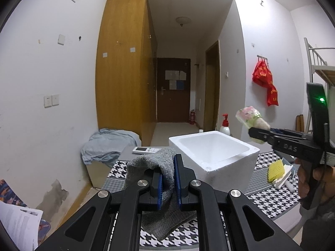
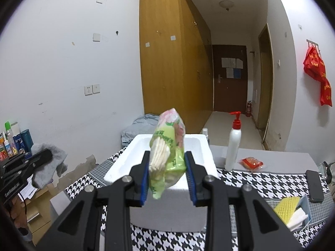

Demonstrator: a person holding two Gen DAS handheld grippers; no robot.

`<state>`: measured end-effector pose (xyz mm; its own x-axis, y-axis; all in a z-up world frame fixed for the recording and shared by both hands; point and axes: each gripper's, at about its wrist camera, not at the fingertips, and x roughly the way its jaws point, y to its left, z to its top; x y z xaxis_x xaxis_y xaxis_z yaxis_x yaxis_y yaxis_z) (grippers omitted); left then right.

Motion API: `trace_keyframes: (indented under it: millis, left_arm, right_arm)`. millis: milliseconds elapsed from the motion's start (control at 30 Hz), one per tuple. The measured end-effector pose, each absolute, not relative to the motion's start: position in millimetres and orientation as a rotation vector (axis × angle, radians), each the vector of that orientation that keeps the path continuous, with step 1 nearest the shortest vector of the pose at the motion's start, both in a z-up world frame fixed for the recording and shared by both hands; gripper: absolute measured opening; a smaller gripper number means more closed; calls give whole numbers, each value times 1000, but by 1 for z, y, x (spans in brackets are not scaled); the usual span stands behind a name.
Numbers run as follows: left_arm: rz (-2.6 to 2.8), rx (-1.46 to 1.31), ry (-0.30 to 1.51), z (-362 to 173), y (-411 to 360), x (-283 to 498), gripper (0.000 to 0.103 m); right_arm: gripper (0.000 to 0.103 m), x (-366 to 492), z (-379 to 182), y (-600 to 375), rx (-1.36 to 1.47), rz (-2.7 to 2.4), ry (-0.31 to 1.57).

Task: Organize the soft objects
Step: 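Lift the sock and swab pack and carry both toward the white foam box, then open the right tool to drop the swab pack into the foam box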

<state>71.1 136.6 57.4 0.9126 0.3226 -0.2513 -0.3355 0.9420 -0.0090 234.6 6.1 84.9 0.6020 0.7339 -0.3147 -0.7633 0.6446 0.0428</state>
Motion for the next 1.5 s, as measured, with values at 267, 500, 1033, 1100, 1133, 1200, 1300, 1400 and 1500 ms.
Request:
trace_keyframes:
  millis: [267, 500, 1033, 1100, 1133, 1200, 1300, 1400, 1500]
  left_arm:
    - [325, -63, 242, 60, 146, 71, 11]
    - [334, -62, 239, 61, 152, 70, 11]
    - [337, -79, 261, 61, 155, 80, 11]
    - [335, -83, 263, 60, 156, 81, 11]
    - [334, -84, 267, 60, 157, 83, 11]
    - [332, -83, 270, 60, 158, 85, 11]
    - [320, -81, 274, 60, 158, 89, 11]
    - [307, -78, 274, 61, 160, 91, 11]
    - [291, -75, 268, 64, 161, 95, 11]
  right_arm:
    - [35, 246, 81, 26, -103, 867, 340]
    - [35, 256, 78, 44, -126, 861, 382]
    - [83, 269, 70, 71, -193, 812, 438]
    - [86, 266, 71, 71, -195, 808, 430]
    - [89, 265, 71, 71, -197, 810, 426]
    - [92, 261, 72, 69, -195, 819, 416]
    - [97, 259, 73, 64, -185, 812, 408]
    - [98, 258, 74, 56, -169, 803, 407]
    - [102, 255, 74, 47, -161, 787, 404]
